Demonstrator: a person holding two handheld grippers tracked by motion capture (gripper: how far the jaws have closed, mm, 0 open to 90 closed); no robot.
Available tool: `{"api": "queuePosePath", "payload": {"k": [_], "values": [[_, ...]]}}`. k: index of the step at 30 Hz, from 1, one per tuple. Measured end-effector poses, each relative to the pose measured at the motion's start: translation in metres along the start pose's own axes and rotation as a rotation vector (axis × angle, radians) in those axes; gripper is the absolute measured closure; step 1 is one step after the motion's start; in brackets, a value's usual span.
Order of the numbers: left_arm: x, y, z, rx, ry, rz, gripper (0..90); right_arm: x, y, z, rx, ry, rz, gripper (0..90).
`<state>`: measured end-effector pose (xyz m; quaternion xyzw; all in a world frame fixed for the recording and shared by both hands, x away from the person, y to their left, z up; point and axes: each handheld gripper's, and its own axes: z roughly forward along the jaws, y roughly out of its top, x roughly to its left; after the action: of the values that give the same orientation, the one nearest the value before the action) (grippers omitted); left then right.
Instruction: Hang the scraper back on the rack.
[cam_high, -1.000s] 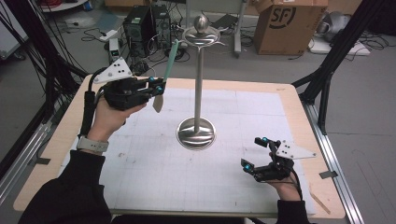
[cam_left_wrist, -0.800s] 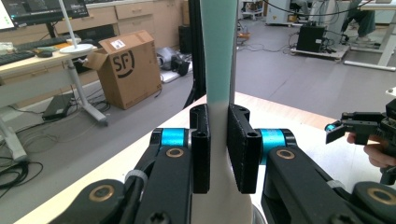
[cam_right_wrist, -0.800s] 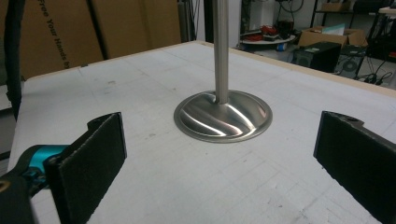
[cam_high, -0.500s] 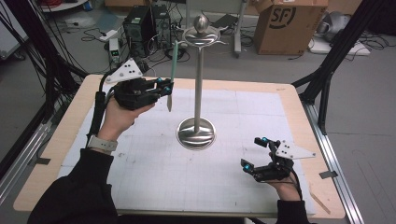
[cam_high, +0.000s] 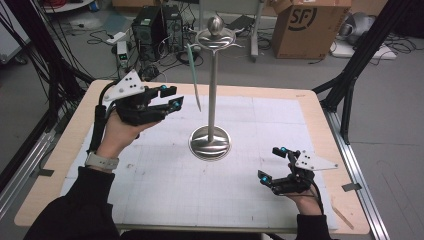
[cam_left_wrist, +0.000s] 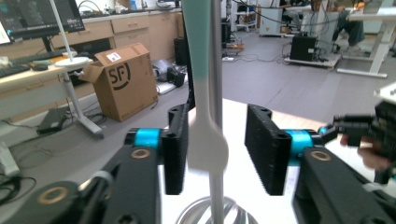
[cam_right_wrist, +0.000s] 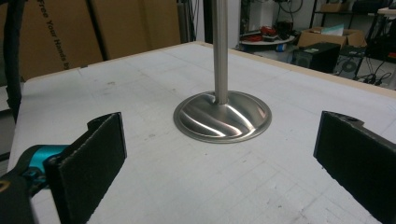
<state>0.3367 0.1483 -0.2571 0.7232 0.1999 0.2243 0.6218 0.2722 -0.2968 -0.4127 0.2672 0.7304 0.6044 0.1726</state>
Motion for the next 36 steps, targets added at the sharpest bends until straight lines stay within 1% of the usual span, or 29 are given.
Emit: {"api": "queuePosePath", "payload": {"k": [2,4,6,9,10,12,13,16,18,19,22,27,29,30,33,35,36], "values": [[0.001,-0.007,-0.005,-0.019,-0.004,0.008,48.1,0.0,0.0,0.001,0.007,-0.001,-0.004,1.4],[0.0,-0.014,-0.011,-0.042,-0.004,0.018,44.1,0.0,-0.001,0.002,0.01,-0.002,-0.008,1.4],[0.0,-0.02,-0.015,-0.045,-0.006,0.022,41.9,0.0,-0.001,0.002,0.01,-0.003,-0.004,1.4],[-0.001,-0.031,-0.02,-0.046,-0.016,0.03,34.2,-0.001,-0.001,0.001,0.007,-0.006,-0.004,1.4],[-0.002,-0.034,-0.02,-0.046,-0.004,0.034,29.5,-0.001,-0.001,0.0,0.007,-0.008,-0.004,1.4],[-0.005,-0.042,-0.022,-0.038,0.039,0.056,16.4,-0.001,0.0,-0.001,0.001,-0.008,-0.001,1.4],[-0.006,-0.046,-0.023,-0.038,0.049,0.064,13.1,0.0,0.0,-0.001,-0.001,-0.008,0.001,1.4],[-0.007,-0.058,-0.027,-0.049,0.054,0.059,5.4,-0.001,0.0,-0.001,-0.006,-0.009,0.0,1.4],[-0.008,-0.065,-0.03,-0.054,0.059,0.055,4.8,0.0,0.0,-0.001,-0.001,-0.005,0.001,1.4],[-0.009,-0.068,-0.031,-0.054,0.057,0.051,1.8,0.0,0.0,-0.001,-0.001,-0.006,0.001,1.4],[-0.009,-0.077,-0.035,-0.055,0.051,0.03,1.7,-0.001,0.0,-0.001,0.001,-0.009,-0.005,1.4],[-0.006,-0.092,-0.046,-0.037,0.073,0.003,1.7,0.0,0.0,-0.001,0.001,-0.009,0.003,1.4],[-0.004,-0.098,-0.051,-0.028,0.093,-0.009,1.7,-0.001,0.0,-0.001,0.001,-0.011,0.0,1.4],[-0.003,-0.102,-0.053,-0.016,0.106,-0.012,1.7,-0.001,-0.001,-0.001,0.002,-0.011,-0.004,1.4],[-0.002,-0.112,-0.06,0.004,0.153,-0.024,1.7,0.0,-0.001,-0.001,0.004,-0.008,0.0,1.4],[-0.002,-0.12,-0.065,0.008,0.157,-0.05,1.7,0.0,-0.001,-0.001,0.003,-0.009,-0.004,1.4],[-0.002,-0.125,-0.068,0.004,0.16,-0.054,1.7,0.0,-0.001,-0.001,0.003,-0.011,-0.003,1.4]]}}
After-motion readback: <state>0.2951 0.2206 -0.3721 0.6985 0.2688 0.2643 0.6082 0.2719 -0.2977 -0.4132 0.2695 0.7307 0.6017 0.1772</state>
